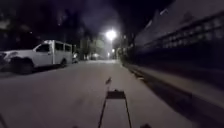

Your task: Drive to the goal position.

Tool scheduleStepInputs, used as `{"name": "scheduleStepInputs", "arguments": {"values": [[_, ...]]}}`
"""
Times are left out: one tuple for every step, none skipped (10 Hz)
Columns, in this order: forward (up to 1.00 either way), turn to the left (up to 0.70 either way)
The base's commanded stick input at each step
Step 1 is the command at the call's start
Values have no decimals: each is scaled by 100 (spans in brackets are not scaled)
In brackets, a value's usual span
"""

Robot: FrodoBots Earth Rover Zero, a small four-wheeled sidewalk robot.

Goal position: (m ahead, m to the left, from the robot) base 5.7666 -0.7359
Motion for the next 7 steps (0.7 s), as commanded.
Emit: {"name": "scheduleStepInputs", "arguments": {"values": [[50,0],[50,0],[50,0],[50,0],[50,0],[50,0],[50,0]]}}
